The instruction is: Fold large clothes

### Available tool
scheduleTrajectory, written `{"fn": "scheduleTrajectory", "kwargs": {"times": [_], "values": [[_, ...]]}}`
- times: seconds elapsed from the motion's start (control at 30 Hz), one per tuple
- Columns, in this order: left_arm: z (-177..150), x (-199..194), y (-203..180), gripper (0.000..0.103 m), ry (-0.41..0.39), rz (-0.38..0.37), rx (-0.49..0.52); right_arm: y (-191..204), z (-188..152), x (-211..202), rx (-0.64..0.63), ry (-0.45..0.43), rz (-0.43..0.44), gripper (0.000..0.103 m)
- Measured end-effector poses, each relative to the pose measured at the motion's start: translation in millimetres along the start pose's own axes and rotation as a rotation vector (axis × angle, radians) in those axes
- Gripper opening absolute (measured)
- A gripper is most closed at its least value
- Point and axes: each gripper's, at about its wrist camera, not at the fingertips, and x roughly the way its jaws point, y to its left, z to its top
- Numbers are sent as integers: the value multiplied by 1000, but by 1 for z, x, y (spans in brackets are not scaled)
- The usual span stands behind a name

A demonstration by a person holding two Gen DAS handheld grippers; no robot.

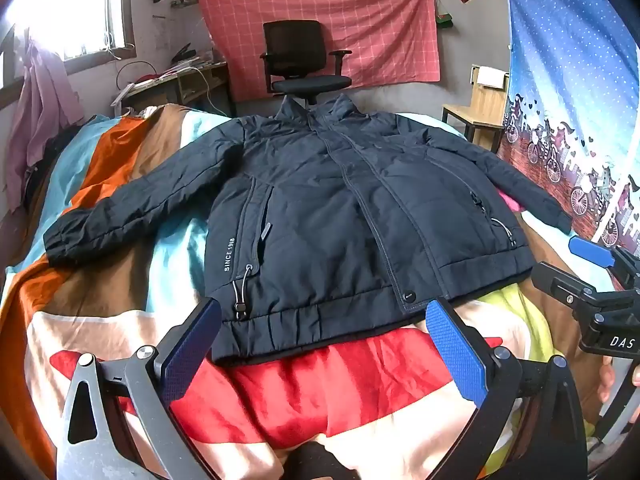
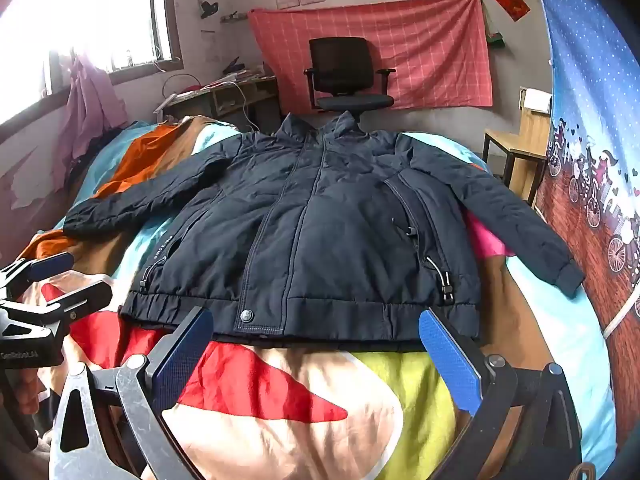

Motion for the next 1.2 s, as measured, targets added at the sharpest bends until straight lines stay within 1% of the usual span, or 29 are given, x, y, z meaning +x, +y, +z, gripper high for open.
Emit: {"fn": "scheduleTrajectory", "kwargs": {"times": [1.2], "values": [[0, 0, 0, 100, -2, 2, 1, -2, -2, 3, 7, 6, 0, 103]]}}
